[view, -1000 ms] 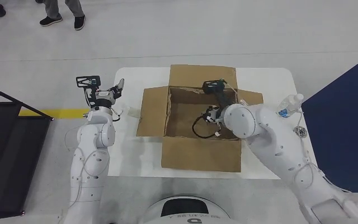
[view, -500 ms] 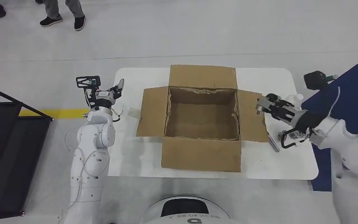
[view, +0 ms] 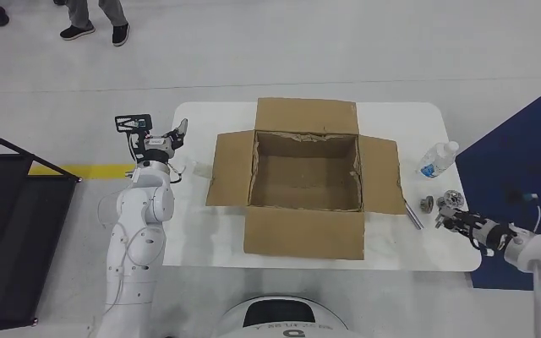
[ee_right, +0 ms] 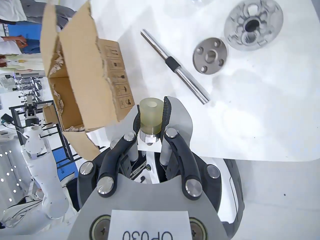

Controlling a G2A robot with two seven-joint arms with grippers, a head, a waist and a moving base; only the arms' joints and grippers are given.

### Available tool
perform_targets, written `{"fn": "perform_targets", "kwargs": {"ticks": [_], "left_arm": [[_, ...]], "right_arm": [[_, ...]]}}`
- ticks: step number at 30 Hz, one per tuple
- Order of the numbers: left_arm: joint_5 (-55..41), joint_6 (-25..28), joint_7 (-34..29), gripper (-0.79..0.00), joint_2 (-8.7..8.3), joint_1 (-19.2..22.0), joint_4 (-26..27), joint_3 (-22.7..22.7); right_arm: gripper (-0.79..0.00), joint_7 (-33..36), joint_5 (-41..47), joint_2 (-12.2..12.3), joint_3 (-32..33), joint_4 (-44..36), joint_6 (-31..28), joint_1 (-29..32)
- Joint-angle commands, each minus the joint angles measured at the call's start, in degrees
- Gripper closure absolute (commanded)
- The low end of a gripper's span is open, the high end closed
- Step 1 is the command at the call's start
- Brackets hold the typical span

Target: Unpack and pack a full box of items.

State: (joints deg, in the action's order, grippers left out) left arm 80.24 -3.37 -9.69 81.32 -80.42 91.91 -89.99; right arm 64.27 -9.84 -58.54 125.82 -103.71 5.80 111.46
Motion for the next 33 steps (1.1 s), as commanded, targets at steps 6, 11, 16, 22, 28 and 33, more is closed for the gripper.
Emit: {"fn": "perform_targets", "kwargs": {"ticks": [6, 11, 16, 22, 28, 33], "left_arm": [[0.00, 0.00, 0.00, -0.785, 0.00, 0.00, 0.00, 0.00], [0.00, 0.00, 0.00, -0.785, 0.00, 0.00, 0.00, 0.00], [0.00, 0.00, 0.00, -0.785, 0.00, 0.00, 0.00, 0.00], [0.00, 0.00, 0.00, -0.785, 0.00, 0.00, 0.00, 0.00], [0.00, 0.00, 0.00, -0.785, 0.00, 0.00, 0.00, 0.00], [0.00, 0.00, 0.00, -0.785, 0.00, 0.00, 0.00, 0.00]], "right_arm": [[0.000, 1.74, -2.27, 0.80, -4.76, 9.89, 3.44, -5.49], [0.000, 2.68, -5.51, 1.55, -6.84, 15.82, 5.51, -9.57], [0.000, 3.43, -6.13, 2.07, -7.50, 19.21, 4.44, -11.64], [-0.148, 3.68, -6.46, 2.45, -7.99, 20.92, 4.04, -12.16], [-0.191, 4.12, -6.05, 2.71, -9.11, 22.63, 3.12, -12.89], [-0.277, 3.78, -6.24, 2.92, -10.54, 23.72, 3.18, -13.88]]}}
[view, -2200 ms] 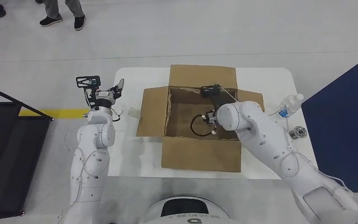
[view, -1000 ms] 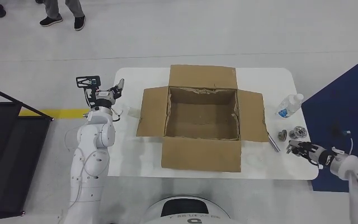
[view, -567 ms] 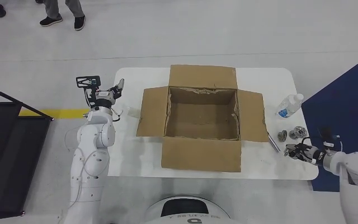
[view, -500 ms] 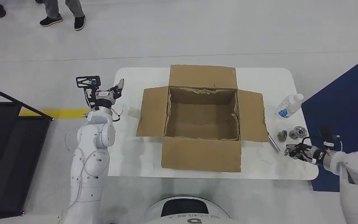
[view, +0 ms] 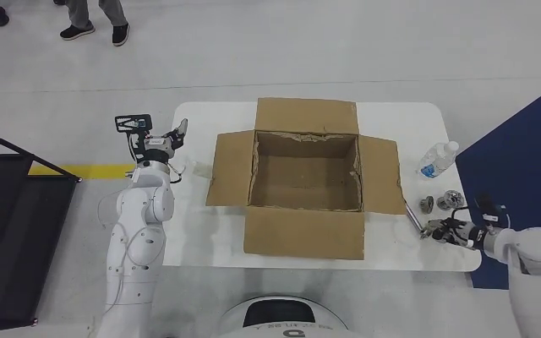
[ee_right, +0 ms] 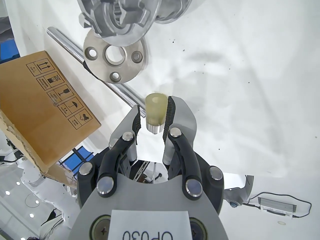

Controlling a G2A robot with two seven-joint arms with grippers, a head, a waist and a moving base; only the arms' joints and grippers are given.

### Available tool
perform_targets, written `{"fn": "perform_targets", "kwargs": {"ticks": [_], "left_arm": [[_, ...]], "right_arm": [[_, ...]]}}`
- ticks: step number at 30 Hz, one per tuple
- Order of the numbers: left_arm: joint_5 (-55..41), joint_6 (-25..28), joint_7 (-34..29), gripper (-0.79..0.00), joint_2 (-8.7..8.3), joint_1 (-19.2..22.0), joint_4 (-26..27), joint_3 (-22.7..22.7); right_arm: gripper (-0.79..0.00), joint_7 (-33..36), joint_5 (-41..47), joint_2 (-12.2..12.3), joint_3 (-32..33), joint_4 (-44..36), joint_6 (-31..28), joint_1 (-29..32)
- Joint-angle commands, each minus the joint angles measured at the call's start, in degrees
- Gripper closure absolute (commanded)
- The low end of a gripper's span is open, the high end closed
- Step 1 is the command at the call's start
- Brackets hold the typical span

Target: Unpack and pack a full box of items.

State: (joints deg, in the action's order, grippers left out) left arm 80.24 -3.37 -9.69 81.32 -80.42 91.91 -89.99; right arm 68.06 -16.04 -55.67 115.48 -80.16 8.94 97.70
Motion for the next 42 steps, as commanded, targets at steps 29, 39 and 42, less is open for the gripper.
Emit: {"fn": "perform_targets", "kwargs": {"ticks": [29, 39, 42], "left_arm": [[0.00, 0.00, 0.00, -0.785, 0.00, 0.00, 0.00, 0.00], [0.00, 0.00, 0.00, -0.785, 0.00, 0.00, 0.00, 0.00], [0.00, 0.00, 0.00, -0.785, 0.00, 0.00, 0.00, 0.00]], "right_arm": [[-0.785, -12.90, 24.92, -3.31, 20.05, -40.10, -17.73, 24.83], [-0.767, 2.65, 2.77, 1.32, -3.58, -43.93, -2.98, 2.49], [-0.751, 6.30, -0.71, 1.89, -15.43, -35.99, -0.87, -8.34]]}}
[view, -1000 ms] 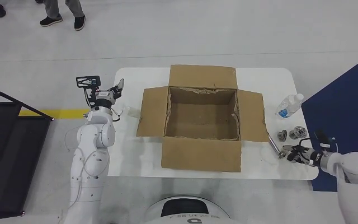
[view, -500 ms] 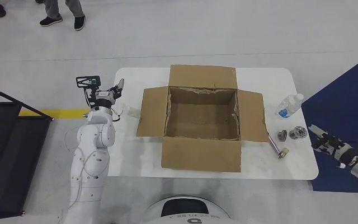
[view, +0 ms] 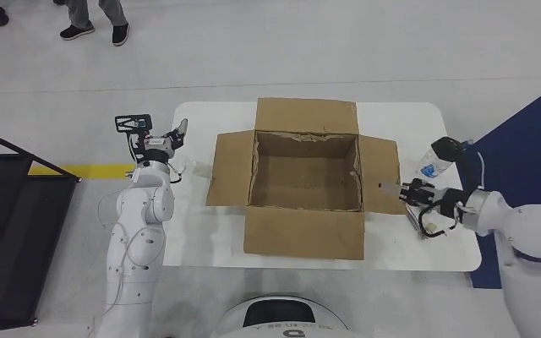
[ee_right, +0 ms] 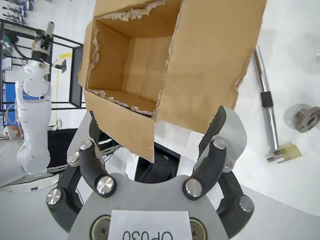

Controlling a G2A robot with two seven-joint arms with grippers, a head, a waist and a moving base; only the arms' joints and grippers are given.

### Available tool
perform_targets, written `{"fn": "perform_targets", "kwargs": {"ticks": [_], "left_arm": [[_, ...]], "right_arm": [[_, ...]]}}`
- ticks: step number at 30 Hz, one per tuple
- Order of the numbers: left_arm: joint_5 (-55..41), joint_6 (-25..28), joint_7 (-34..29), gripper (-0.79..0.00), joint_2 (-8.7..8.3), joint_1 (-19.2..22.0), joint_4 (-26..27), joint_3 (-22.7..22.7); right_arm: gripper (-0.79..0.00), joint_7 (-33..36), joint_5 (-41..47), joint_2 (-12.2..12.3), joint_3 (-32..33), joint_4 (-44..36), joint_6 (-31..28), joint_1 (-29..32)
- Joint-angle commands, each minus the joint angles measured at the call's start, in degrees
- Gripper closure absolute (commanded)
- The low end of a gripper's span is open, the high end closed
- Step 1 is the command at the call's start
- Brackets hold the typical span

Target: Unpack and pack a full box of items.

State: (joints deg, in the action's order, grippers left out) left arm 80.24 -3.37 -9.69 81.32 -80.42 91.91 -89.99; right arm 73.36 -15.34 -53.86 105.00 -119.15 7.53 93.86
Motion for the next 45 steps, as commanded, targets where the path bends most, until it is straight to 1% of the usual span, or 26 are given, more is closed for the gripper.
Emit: {"fn": "perform_targets", "kwargs": {"ticks": [1, 4, 6, 8, 14, 16, 18, 24, 26, 28, 29, 30, 32, 36, 38, 45], "left_arm": [[0.00, 0.00, 0.00, -0.785, 0.00, 0.00, 0.00, 0.00], [0.00, 0.00, 0.00, -0.785, 0.00, 0.00, 0.00, 0.00], [0.00, 0.00, 0.00, -0.785, 0.00, 0.00, 0.00, 0.00], [0.00, 0.00, 0.00, -0.785, 0.00, 0.00, 0.00, 0.00], [0.00, 0.00, 0.00, -0.785, 0.00, 0.00, 0.00, 0.00], [0.00, 0.00, 0.00, -0.785, 0.00, 0.00, 0.00, 0.00], [0.00, 0.00, 0.00, -0.785, 0.00, 0.00, 0.00, 0.00], [0.00, 0.00, 0.00, -0.785, 0.00, 0.00, 0.00, 0.00], [0.00, 0.00, 0.00, -0.785, 0.00, 0.00, 0.00, 0.00], [0.00, 0.00, 0.00, -0.785, 0.00, 0.00, 0.00, 0.00], [0.00, 0.00, 0.00, -0.785, 0.00, 0.00, 0.00, 0.00], [0.00, 0.00, 0.00, -0.785, 0.00, 0.00, 0.00, 0.00], [0.00, 0.00, 0.00, -0.785, 0.00, 0.00, 0.00, 0.00], [0.00, 0.00, 0.00, -0.785, 0.00, 0.00, 0.00, 0.00], [0.00, 0.00, 0.00, -0.785, 0.00, 0.00, 0.00, 0.00], [0.00, 0.00, 0.00, -0.785, 0.00, 0.00, 0.00, 0.00]], "right_arm": [[-0.754, 1.85, -3.93, 0.07, -9.99, 6.04, 2.00, -8.67], [-0.745, 2.92, -5.86, -0.42, -19.21, 11.89, 3.76, -16.37], [-0.754, 2.90, -6.72, -0.72, -22.60, 14.52, 4.76, -19.41], [-0.745, 3.30, -6.42, -1.09, -25.78, 16.48, 5.57, -22.55], [-0.739, 4.23, -6.70, -1.56, -30.33, 17.23, 7.46, -26.99], [-0.723, 4.59, -6.62, -1.66, -31.38, 17.02, 8.16, -27.98], [-0.696, 4.92, -6.58, -1.75, -32.33, 16.71, 8.68, -28.66], [-0.680, 5.58, -4.80, -2.06, -34.86, 16.27, 8.84, -30.48], [-0.693, 5.47, -4.63, -2.06, -35.16, 16.19, 8.70, -30.89], [-0.742, 4.55, -4.14, -1.89, -33.90, 16.12, 9.03, -31.07], [-0.742, 4.23, -3.93, -1.77, -33.06, 16.09, 9.14, -30.83], [-0.776, 3.65, -3.78, -1.52, -31.41, 15.90, 9.35, -30.22], [-0.785, 2.98, -4.13, -0.81, -27.22, 14.50, 9.24, -27.71], [-0.785, 3.23, -6.37, 0.75, -17.67, 9.29, 8.83, -19.67], [-0.785, 3.74, -5.14, 1.17, -13.53, 6.44, 8.23, -16.00], [-0.785, 3.74, -5.14, 1.17, -13.53, 6.44, 8.23, -16.00]]}}
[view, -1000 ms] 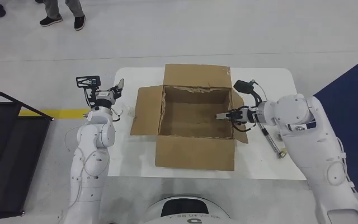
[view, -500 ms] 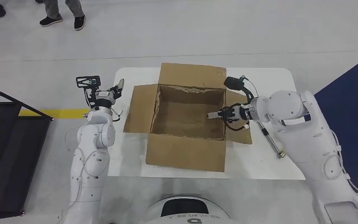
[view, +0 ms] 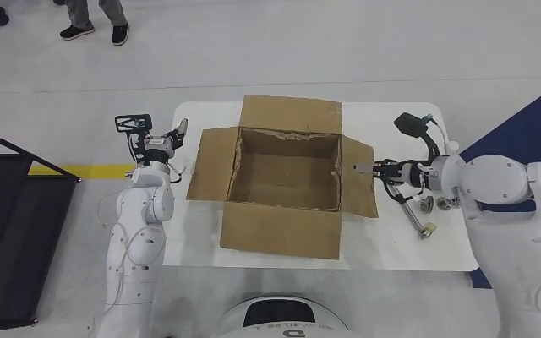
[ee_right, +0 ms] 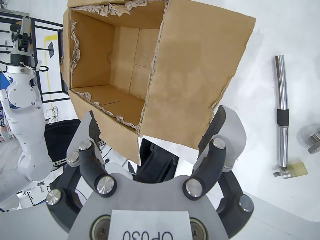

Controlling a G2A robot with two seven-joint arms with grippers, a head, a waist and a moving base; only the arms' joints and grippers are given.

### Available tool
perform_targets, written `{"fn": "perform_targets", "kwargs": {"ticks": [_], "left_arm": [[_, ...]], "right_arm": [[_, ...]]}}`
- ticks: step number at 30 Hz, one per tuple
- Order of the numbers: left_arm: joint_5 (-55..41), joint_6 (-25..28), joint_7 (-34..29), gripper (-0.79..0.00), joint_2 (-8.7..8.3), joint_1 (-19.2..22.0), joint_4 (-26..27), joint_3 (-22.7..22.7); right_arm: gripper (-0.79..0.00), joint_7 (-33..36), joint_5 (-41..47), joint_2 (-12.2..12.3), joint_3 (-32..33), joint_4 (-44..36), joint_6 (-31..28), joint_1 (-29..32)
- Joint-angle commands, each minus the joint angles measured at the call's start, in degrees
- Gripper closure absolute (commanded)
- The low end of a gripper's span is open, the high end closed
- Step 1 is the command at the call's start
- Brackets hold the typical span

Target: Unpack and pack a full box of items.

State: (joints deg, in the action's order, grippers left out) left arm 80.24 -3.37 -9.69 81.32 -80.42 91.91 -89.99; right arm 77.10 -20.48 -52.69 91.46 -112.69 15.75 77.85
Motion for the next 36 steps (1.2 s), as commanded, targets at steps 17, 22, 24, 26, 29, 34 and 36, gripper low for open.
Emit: {"fn": "perform_targets", "kwargs": {"ticks": [17, 22, 24, 26, 29, 34, 36], "left_arm": [[0.00, 0.00, 0.00, -0.785, 0.00, 0.00, 0.00, 0.00], [0.00, 0.00, 0.00, -0.785, 0.00, 0.00, 0.00, 0.00], [0.00, 0.00, 0.00, -0.785, 0.00, 0.00, 0.00, 0.00], [0.00, 0.00, 0.00, -0.785, 0.00, 0.00, 0.00, 0.00], [0.00, 0.00, 0.00, -0.785, 0.00, 0.00, 0.00, 0.00], [0.00, 0.00, 0.00, -0.785, 0.00, 0.00, 0.00, 0.00], [0.00, 0.00, 0.00, -0.785, 0.00, 0.00, 0.00, 0.00]], "right_arm": [[-0.785, -2.47, 2.96, 1.53, 15.29, 14.12, -8.50, 10.95], [-0.785, -1.80, -4.35, 2.22, 17.75, 12.97, -6.40, 14.48], [-0.785, -2.00, -4.04, 2.26, 18.31, 13.09, -5.84, 15.06], [-0.785, -2.10, -3.72, 2.31, 18.61, 12.84, -5.72, 15.46], [-0.785, -2.07, -3.69, 2.34, 18.71, 12.66, -5.72, 15.58], [-0.785, -2.07, -3.69, 2.34, 18.71, 12.66, -5.72, 15.58], [-0.785, -2.07, -3.69, 2.34, 18.71, 12.66, -5.72, 15.58]]}}
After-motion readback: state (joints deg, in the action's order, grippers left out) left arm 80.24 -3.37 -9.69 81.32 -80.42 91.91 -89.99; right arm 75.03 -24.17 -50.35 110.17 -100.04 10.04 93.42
